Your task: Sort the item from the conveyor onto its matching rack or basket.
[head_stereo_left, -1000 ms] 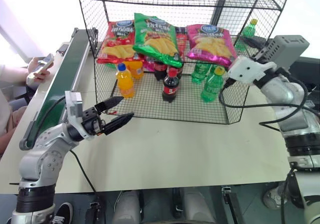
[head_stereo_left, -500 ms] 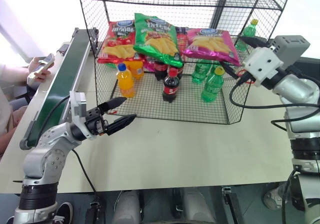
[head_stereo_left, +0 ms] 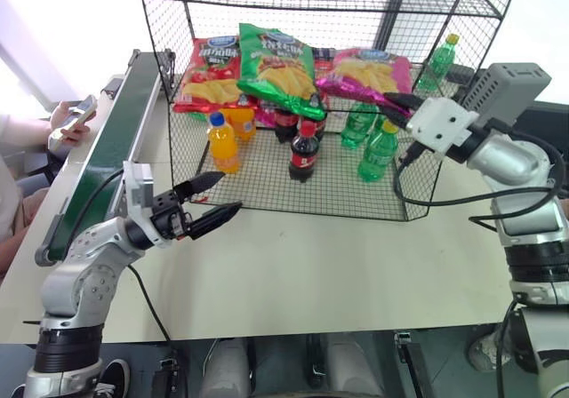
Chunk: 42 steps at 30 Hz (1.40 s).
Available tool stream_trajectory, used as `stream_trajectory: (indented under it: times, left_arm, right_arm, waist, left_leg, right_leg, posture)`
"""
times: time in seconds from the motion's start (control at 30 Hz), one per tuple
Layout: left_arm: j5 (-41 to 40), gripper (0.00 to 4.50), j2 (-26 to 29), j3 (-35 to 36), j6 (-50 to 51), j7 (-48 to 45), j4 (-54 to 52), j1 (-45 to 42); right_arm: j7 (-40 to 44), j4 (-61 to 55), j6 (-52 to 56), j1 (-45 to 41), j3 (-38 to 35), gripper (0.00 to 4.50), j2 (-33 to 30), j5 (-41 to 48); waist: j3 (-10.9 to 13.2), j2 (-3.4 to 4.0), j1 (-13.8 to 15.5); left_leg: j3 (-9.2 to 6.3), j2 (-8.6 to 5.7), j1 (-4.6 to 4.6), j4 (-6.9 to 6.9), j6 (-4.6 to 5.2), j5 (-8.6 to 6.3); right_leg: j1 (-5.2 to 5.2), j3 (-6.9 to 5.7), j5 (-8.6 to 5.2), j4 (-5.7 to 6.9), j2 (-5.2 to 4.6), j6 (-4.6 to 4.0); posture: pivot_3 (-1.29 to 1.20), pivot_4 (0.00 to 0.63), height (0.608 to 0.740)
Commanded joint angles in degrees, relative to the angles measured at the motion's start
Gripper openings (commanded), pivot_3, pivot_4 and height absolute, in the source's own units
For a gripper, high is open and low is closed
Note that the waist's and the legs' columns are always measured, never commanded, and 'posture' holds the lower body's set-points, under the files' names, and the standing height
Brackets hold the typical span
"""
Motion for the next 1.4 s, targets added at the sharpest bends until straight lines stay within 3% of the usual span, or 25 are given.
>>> stream_trajectory:
  times: [0.03,0.4,0.53,0.63,0.77,0.93,1.07,1.17,1.27,1.4]
  left_arm:
    - [0.4,4.5,0.3,0.8,-1.3,0.0,-1.5,-0.2]
    - [0.5,4.5,0.4,0.9,-1.4,0.6,-2.3,0.1]
    - [-0.1,4.5,0.3,1.0,-0.8,0.8,-2.6,0.6]
    - [0.1,4.5,0.6,1.0,-0.7,0.9,-2.8,1.1]
    - [1.3,4.5,1.5,1.4,-1.2,1.5,-2.6,1.6]
    - [2.9,4.5,3.5,2.7,-0.8,3.6,-2.0,1.3]
    - [3.5,4.5,6.8,4.6,0.8,5.5,-2.3,2.1]
    - [4.3,4.5,9.5,7.1,1.5,6.3,-3.5,4.7]
    - [6.9,4.5,11.0,10.1,-1.2,6.4,0.3,6.3]
    - [8.1,4.5,12.7,13.1,-1.3,6.1,2.2,9.0]
  right_arm:
    - [-3.0,2.4,-2.5,-3.7,-0.9,0.05,0.1,-2.4]
    - [-3.2,10.4,-12.3,-5.5,-0.4,0.05,-1.8,-5.4]
    - [-0.4,10.7,-9.4,-5.4,-2.3,1.44,-2.2,-0.1]
    - [5.3,6.8,-5.4,-3.3,-3.6,2.85,-2.5,7.6]
    - [13.3,-2.3,6.7,2.3,-7.3,2.85,-1.8,23.6]
    - [14.4,-6.8,13.3,6.2,-11.7,2.85,-2.2,30.3]
    - [15.1,-15.4,26.5,9.9,-14.4,2.85,-2.5,41.7]
    - [13.7,-25.4,39.3,18.6,-14.6,2.85,-3.3,52.0]
    - [16.0,-29.2,39.5,27.9,-14.8,2.85,-3.7,50.2]
    - [17.8,-26.8,38.7,31.1,-15.7,2.85,-4.2,47.2]
  waist:
    - [0.0,0.0,0.0]
    - [0.0,0.0,0.0]
    - [0.0,0.0,0.0]
    - [0.0,0.0,0.0]
    - [0.0,0.0,0.1]
    - [0.0,0.0,0.1]
    - [0.0,0.01,0.0]
    - [0.0,-0.01,0.1]
    - [0.0,-0.02,0.6]
    - [0.0,-0.01,0.9]
  left_leg:
    - [0.01,0.0,0.0,0.0,0.0,0.0]
    - [0.01,0.0,-0.01,0.0,0.0,0.0]
    - [0.01,0.0,0.0,0.01,0.0,0.0]
    - [0.01,0.0,0.0,0.01,0.0,0.0]
    - [-0.02,0.02,0.0,0.0,0.01,0.0]
    - [-0.01,0.01,0.02,0.02,0.01,-0.01]
    - [-0.04,0.02,0.04,0.0,0.02,-0.01]
    - [-0.03,0.03,0.06,-0.02,0.03,-0.02]
    - [-0.08,0.05,0.03,-0.06,0.12,-0.08]
    - [0.06,0.0,0.06,0.03,0.13,-0.08]
  right_leg:
    - [0.0,0.0,0.0,0.0,0.0,0.0]
    - [0.0,0.0,0.0,0.0,-0.01,0.0]
    - [0.0,0.0,0.0,0.0,-0.02,0.0]
    - [0.0,0.0,0.0,0.01,-0.02,0.0]
    - [0.02,-0.02,0.0,0.01,0.0,0.0]
    - [0.04,-0.03,0.01,0.01,-0.03,0.0]
    - [0.04,-0.03,0.0,0.02,0.0,-0.01]
    - [0.04,-0.02,0.0,0.02,0.0,-0.01]
    - [0.06,-0.07,-0.02,-0.06,0.01,-0.01]
    - [0.06,0.0,-0.01,-0.09,-0.05,-0.04]
  posture:
    - [0.0,0.15,0.74]
    - [0.0,0.15,0.74]
    - [0.0,0.15,0.74]
    - [0.0,0.15,0.74]
    - [0.0,0.15,0.74]
    - [0.0,0.15,0.74]
    - [0.0,0.15,0.74]
    - [0.0,0.15,0.74]
    - [0.0,0.15,0.74]
    - [0.0,0.15,0.74]
